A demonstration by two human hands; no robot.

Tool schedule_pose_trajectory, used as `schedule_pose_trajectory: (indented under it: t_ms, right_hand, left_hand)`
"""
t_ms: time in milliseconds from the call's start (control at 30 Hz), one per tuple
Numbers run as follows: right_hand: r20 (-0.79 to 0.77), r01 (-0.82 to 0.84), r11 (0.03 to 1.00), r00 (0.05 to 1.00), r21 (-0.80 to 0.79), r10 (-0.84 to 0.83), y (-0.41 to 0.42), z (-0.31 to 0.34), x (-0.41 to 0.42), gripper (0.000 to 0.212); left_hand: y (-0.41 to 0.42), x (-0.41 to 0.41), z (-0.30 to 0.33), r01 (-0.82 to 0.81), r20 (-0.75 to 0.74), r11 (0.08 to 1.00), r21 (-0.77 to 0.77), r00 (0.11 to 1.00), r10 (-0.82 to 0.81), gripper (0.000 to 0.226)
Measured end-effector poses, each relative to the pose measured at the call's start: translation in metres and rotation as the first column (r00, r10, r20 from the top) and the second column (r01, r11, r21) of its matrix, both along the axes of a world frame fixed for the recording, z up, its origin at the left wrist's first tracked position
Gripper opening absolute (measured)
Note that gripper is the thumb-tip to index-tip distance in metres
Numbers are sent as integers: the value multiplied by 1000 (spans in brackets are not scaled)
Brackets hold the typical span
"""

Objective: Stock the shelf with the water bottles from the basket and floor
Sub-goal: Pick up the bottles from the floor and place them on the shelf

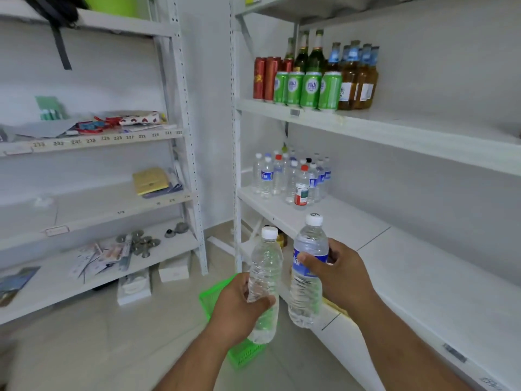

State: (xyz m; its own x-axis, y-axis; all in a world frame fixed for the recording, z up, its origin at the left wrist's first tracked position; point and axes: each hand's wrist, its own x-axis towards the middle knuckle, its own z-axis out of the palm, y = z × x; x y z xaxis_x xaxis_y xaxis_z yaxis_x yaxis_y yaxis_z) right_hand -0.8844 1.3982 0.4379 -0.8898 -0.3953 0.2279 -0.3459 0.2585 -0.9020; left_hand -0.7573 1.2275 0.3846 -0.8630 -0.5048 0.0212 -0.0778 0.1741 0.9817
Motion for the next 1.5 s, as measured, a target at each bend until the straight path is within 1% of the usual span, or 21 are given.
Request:
schedule_pose_trajectory:
  t_ms: [167, 300, 433, 600, 733, 900, 1100, 1267, 1333, 1400, 1500]
  right_hand:
    - [33, -46, 998, 998, -52, 48, -42, -11, -54, 19]
    - [58, -62, 994, 996, -88, 67, -78, -15, -103, 25]
    - [65, -85, 994, 994, -71, 89, -112, -13, -140, 21]
    - [54, -63, 997, 996, -44, 65, -152, -15, -170, 25]
    - [59, -8, 999, 998, -36, 11, -186, -20, -187, 28]
    - [56, 114, 993, 992, -42, -112, -225, -17, -197, 20]
    - [46, 255, 965, 967, -60, -252, -269, -11, -205, 27]
    - [52, 330, 943, 943, -45, -327, -286, -14, -225, 30]
    - [57, 360, 932, 932, -40, -357, -288, -17, -238, 27]
    - [61, 383, 923, 923, -39, -381, -287, -22, -255, 25]
    - [69, 397, 917, 917, -45, -394, -285, -29, -281, 29]
  left_hand:
    - [-40, -48, 5, -28, 45, 999, -42, 999, 30, 34]
    - [-77, -91, 11, -56, 63, 996, -68, 996, 60, 33]
    - [-110, -126, 12, -82, 72, 995, -64, 994, 87, 34]
    - [-150, -159, 0, -80, 78, 996, -38, 993, 83, 35]
    - [-193, -189, -9, -19, 86, 999, -42, 996, 23, 36]
    - [-251, -226, -15, 92, 94, 994, -55, 992, -86, 38]
    - [-307, -272, -14, 278, 79, 958, -71, 959, -272, 39]
    - [-327, -314, -18, 381, 48, 923, -48, 924, -379, 37]
    - [-329, -334, -23, 393, 37, 919, -40, 919, -391, 36]
    - [-328, -354, -26, 403, 31, 913, -65, 915, -402, 35]
    - [-324, -383, -33, 401, 28, 910, -105, 916, -400, 36]
